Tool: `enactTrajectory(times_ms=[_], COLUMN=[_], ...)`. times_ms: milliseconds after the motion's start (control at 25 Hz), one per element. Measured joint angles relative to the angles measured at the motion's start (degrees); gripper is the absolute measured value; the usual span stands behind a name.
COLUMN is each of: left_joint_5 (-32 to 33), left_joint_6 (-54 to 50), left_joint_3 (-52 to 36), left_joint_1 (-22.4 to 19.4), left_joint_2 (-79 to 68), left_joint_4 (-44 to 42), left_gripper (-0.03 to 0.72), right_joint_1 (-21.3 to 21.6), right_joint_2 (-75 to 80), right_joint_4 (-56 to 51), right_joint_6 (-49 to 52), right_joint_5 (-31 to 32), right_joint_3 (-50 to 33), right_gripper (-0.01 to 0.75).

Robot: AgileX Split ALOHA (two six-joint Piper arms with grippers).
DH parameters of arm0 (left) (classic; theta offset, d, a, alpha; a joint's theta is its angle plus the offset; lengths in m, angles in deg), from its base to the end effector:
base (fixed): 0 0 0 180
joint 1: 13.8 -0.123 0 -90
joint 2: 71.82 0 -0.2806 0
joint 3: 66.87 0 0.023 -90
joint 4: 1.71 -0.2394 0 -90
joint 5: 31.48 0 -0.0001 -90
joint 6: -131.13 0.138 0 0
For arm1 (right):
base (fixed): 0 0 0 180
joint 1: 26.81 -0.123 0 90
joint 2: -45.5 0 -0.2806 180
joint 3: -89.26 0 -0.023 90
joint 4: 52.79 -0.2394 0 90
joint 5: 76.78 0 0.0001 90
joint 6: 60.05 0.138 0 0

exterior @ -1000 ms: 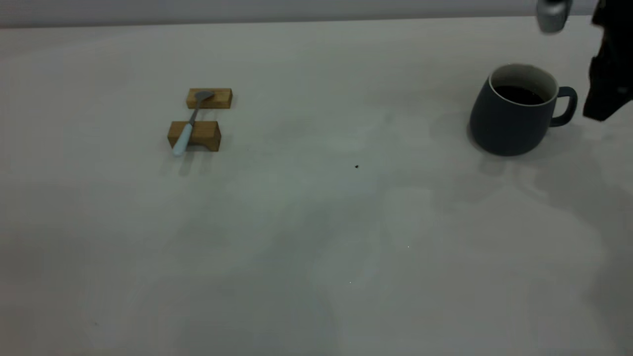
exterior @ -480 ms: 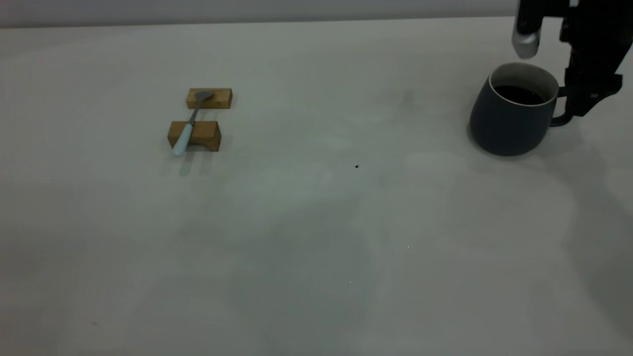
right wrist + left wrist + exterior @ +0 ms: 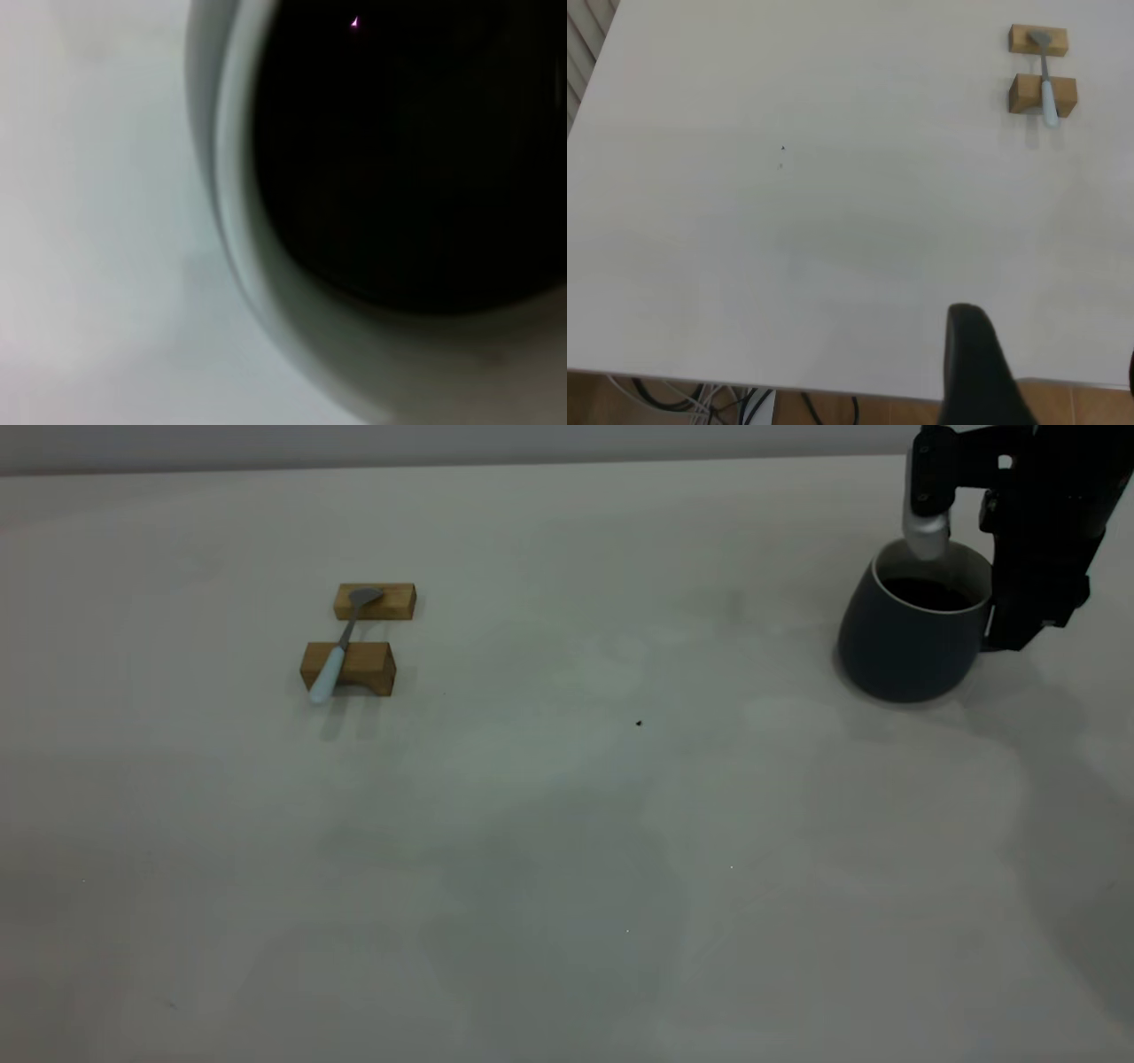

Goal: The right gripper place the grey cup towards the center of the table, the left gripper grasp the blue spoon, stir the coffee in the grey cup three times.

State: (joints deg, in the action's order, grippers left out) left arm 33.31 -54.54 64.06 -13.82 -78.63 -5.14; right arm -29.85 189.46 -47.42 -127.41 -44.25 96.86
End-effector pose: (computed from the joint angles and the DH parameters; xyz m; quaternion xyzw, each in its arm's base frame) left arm 0.0252 0.0075 0.2393 -0.0454 0.8674 0.0054 0.4956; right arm 0.4352 0.0162 -0.0045 -0.6032 0.7912 -0.0759 0.0665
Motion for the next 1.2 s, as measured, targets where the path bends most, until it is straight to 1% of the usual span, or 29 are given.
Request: enactTrajectory(times_ms=[80, 120, 320, 720, 880, 1040, 1200], left_joint_5=[0.0, 0.0, 0.0, 0.0, 0.0, 0.0, 0.0], left_joint_6=[0.0, 0.0, 0.0, 0.0, 0.0, 0.0, 0.0], left_joint_3=[0.0, 0.0, 0.0, 0.0, 0.0, 0.0, 0.0], left_joint_1=[0.0, 0.0, 0.0, 0.0, 0.0, 0.0, 0.0], left_joint_2=[0.0, 0.0, 0.0, 0.0, 0.0, 0.0, 0.0], left_joint_4=[0.0, 0.0, 0.0, 0.0, 0.0, 0.0, 0.0], left_gripper=[0.483, 0.483, 0.483, 0.483, 0.483, 0.483, 0.483], right_joint_1=[-0.1, -0.4, -3.5, -16.9, -21.3, -24.3, -25.6], right_joint_2=[0.0, 0.0, 0.0, 0.0, 0.1, 0.2, 0.4], right_joint_4=[-0.7, -1.1, -0.9, -0.9, -0.9, -0.9, -1.1], right_joint_6=[-0.3, 0.0, 1.5, 12.2, 17.8, 22.5, 26.1], right_joint_5=[0.2, 0.5, 0.3, 0.0, -1.3, -2.6, -2.9], right_joint_3=[0.0, 0.0, 0.1, 0.1, 0.1, 0.7, 2.1], right_gripper=[0.212, 0.168, 0.168, 0.168, 0.168, 0.168, 0.168])
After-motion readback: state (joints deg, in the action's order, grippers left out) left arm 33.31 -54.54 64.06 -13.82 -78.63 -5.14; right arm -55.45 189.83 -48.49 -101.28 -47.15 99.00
